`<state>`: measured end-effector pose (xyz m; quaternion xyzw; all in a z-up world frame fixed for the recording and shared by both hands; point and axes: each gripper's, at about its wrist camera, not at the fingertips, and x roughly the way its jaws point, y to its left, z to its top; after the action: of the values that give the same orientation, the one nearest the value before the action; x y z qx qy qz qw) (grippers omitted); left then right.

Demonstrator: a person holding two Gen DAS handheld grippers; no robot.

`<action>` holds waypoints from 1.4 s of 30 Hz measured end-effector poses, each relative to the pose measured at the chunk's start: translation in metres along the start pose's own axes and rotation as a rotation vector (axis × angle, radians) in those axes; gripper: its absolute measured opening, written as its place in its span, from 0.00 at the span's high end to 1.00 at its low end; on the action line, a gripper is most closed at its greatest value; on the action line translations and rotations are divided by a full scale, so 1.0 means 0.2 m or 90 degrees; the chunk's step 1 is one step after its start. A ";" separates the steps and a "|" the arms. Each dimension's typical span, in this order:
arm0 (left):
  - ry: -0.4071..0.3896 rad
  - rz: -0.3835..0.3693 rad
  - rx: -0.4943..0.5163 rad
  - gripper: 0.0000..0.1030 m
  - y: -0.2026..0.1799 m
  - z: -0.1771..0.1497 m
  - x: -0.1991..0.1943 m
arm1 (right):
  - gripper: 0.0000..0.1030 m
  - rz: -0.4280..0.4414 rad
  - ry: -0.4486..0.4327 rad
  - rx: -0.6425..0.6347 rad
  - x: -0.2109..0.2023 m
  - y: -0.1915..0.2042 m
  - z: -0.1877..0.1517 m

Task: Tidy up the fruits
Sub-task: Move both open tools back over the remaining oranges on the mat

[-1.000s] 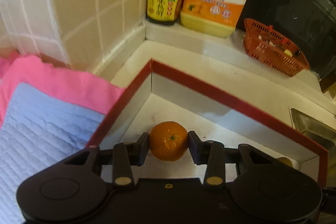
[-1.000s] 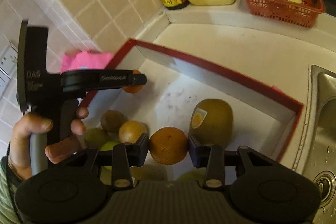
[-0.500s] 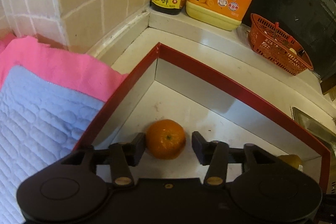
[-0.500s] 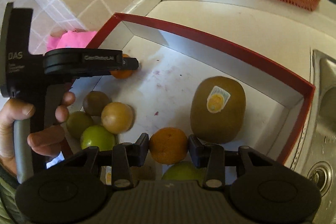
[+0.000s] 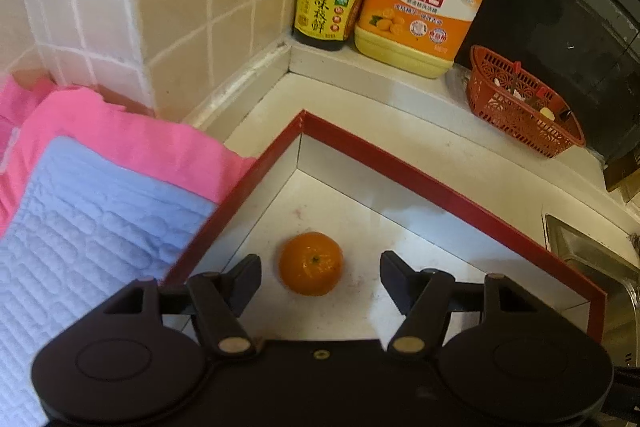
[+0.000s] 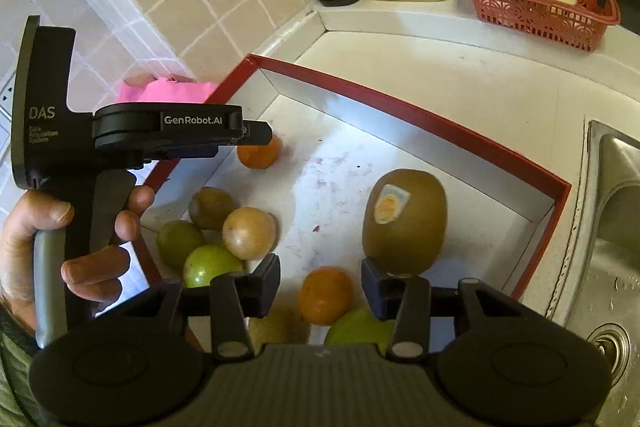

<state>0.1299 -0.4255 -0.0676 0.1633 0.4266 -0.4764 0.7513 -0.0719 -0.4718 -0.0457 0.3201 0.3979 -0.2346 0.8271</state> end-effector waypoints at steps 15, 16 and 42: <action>-0.083 0.025 -0.013 0.24 0.01 -0.12 -0.40 | 0.52 0.030 -0.029 -0.062 -0.21 0.13 -0.08; -0.088 0.028 -0.018 0.24 0.03 -0.14 -0.43 | 0.52 0.034 -0.030 -0.068 -0.22 0.14 -0.09; -0.207 0.217 -0.258 0.24 0.89 -0.90 -1.38 | 0.44 0.150 -0.072 -0.279 -0.20 0.96 -0.15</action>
<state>0.1443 -0.0611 0.0183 0.0009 0.3535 -0.2682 0.8961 0.0132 -0.3132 0.0389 0.1639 0.3526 -0.0625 0.9192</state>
